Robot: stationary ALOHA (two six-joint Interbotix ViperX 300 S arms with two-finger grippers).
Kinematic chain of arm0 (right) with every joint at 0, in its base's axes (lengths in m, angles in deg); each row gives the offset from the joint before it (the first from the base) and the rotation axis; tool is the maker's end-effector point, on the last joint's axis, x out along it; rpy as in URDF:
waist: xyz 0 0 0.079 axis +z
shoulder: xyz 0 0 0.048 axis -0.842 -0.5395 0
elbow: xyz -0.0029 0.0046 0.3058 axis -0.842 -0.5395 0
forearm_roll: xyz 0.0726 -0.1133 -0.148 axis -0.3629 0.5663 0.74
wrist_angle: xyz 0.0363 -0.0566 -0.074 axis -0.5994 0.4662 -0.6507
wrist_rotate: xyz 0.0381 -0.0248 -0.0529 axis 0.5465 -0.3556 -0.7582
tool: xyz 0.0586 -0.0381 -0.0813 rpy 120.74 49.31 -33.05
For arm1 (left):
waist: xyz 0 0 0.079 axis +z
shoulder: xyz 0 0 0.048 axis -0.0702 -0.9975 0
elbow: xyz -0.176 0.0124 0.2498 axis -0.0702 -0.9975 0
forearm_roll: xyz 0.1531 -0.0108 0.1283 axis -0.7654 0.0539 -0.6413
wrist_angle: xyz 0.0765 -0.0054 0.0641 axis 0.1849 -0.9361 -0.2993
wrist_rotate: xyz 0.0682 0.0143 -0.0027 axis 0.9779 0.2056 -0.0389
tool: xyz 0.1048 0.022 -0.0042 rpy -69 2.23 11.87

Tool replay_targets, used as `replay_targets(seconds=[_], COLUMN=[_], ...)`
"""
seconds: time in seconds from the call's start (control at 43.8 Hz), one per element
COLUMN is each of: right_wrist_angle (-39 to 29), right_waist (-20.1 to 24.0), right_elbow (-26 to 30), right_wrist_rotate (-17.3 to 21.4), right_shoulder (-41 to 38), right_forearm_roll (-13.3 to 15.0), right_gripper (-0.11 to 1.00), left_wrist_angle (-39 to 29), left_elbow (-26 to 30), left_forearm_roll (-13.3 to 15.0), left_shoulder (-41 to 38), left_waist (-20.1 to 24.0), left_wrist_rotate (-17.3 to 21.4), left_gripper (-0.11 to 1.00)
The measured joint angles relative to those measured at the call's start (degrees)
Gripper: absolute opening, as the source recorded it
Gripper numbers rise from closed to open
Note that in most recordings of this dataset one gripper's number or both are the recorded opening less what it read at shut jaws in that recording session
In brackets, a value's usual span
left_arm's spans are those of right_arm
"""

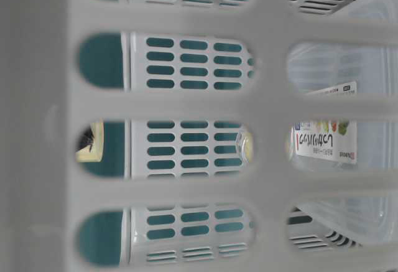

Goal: Pick up the cellophane tape from the shopping basket with the left arm.

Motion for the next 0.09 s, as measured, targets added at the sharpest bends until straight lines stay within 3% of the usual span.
replay_targets(seconds=[0.091], right_wrist_angle=[0.0], right_waist=[0.0], right_elbow=[0.0], right_wrist_rotate=[0.0], right_shoulder=[0.26], right_forearm_roll=[0.0], right_gripper=[0.76], left_wrist_angle=[0.0], left_elbow=[0.0], left_forearm_roll=[0.0], left_shoulder=[0.0], left_waist=[0.0], left_wrist_rotate=[0.0], left_gripper=[0.5])
